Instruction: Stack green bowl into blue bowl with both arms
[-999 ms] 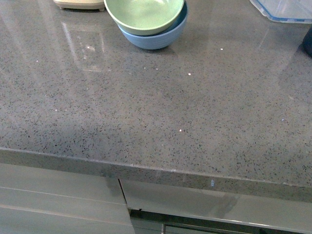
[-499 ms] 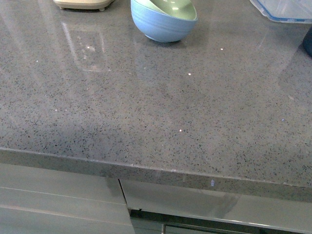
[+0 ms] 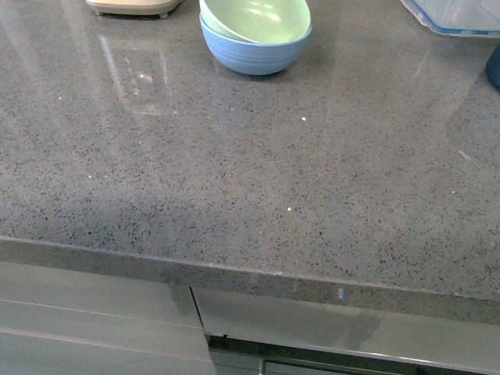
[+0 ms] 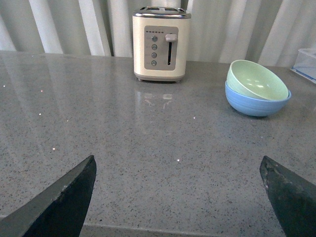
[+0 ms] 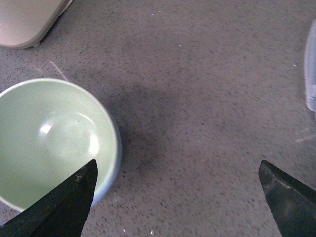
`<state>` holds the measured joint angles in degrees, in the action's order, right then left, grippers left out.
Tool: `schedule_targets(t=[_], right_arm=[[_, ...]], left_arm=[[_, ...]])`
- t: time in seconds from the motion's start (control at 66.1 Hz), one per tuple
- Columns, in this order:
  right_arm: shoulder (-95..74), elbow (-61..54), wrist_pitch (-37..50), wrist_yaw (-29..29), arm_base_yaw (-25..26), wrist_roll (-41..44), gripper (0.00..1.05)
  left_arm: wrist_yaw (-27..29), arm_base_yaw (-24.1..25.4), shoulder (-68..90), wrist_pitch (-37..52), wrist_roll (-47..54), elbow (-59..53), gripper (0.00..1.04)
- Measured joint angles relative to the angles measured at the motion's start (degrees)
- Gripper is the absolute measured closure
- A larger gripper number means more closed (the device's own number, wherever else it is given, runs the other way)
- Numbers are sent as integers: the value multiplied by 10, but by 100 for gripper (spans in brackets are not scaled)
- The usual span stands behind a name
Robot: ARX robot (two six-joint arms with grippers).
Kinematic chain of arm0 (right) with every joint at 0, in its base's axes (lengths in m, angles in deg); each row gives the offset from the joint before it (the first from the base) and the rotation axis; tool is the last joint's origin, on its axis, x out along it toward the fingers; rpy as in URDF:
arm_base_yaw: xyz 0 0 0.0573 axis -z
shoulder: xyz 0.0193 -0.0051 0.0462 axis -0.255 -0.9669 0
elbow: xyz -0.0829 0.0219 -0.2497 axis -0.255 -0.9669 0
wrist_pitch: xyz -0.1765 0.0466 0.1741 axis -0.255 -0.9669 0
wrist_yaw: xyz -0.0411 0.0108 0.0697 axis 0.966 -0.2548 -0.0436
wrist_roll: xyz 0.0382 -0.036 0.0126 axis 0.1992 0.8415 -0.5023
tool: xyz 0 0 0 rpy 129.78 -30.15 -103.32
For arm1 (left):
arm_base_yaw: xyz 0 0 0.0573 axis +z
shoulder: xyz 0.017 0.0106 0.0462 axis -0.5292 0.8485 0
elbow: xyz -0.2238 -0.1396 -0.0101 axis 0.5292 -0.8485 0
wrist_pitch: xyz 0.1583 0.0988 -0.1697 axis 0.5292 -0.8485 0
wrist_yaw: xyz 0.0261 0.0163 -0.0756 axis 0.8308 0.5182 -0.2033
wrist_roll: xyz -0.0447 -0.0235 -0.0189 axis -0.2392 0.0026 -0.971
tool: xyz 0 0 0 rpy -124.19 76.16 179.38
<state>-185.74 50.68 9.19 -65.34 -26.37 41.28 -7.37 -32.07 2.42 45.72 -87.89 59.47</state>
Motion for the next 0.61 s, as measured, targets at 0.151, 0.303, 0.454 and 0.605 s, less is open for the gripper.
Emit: schedule_targets(t=[0.151,0.303,0.454,0.605], right_arm=[[102,-128,40,-8,35,-7,10],[217,-264,72,-21,85,-10,10],[312,-371,97,-1,130,-10,10],[316,-374,99,-2,131,-10,10]], left_arm=[[0,0,0,0,0,0,7],[0,0,0,0,0,0,7],[0,0,0,0,0,0,7],[0,0,0,0,0,0,7]])
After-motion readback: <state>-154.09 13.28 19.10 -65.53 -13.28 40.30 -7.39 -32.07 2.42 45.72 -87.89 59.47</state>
